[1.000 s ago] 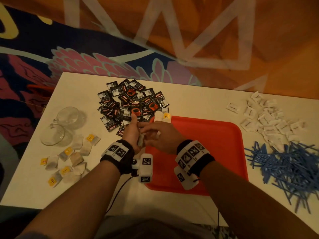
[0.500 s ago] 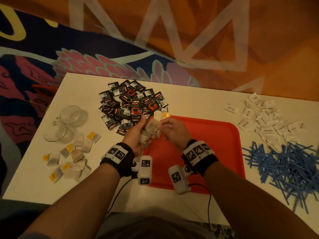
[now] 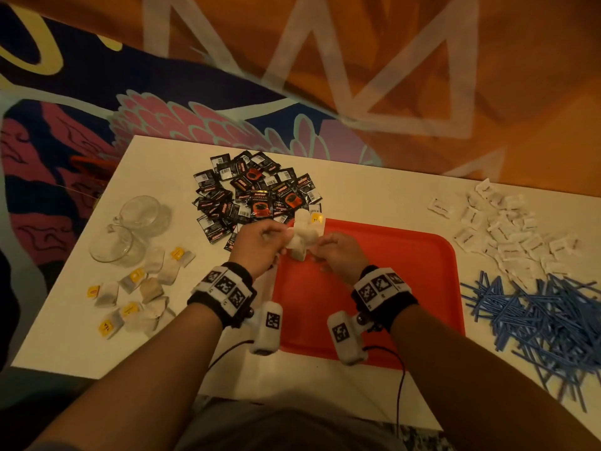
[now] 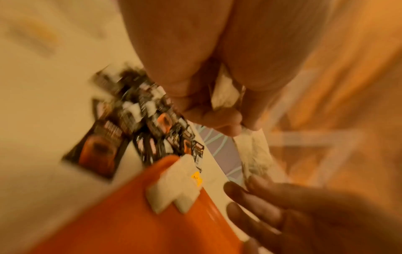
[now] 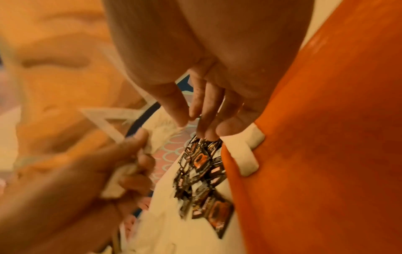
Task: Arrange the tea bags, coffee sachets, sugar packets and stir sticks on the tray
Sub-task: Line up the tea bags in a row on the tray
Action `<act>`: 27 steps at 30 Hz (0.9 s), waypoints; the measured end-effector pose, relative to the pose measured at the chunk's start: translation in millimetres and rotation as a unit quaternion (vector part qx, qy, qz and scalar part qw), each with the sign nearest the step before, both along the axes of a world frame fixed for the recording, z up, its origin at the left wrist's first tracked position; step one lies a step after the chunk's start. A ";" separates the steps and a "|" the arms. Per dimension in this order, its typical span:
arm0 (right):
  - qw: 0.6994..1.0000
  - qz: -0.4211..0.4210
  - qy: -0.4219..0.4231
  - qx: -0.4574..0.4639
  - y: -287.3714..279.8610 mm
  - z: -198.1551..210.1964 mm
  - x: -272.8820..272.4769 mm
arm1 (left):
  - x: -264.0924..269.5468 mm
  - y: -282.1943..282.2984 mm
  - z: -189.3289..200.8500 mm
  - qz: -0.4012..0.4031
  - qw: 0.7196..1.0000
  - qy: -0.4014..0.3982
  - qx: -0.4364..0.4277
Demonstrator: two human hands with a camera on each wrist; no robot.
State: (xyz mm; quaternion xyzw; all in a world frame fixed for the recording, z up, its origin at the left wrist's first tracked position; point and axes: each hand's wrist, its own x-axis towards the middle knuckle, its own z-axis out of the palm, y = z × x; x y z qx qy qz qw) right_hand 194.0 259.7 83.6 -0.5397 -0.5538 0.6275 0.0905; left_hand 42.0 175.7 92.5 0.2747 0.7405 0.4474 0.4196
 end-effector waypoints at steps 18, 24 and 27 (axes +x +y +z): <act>0.986 0.040 0.110 0.121 8.5 -1.4 -5.0 | -2.5 17.0 17.4 -0.108 0.974 0.190 0.060; 0.993 0.040 0.112 -0.008 11.0 -2.6 -8.6 | -4.3 24.7 8.5 -0.104 0.973 0.203 0.026; 0.978 -0.012 0.182 -0.103 10.5 -2.1 -10.8 | -5.0 28.2 6.6 -0.079 0.977 0.196 0.022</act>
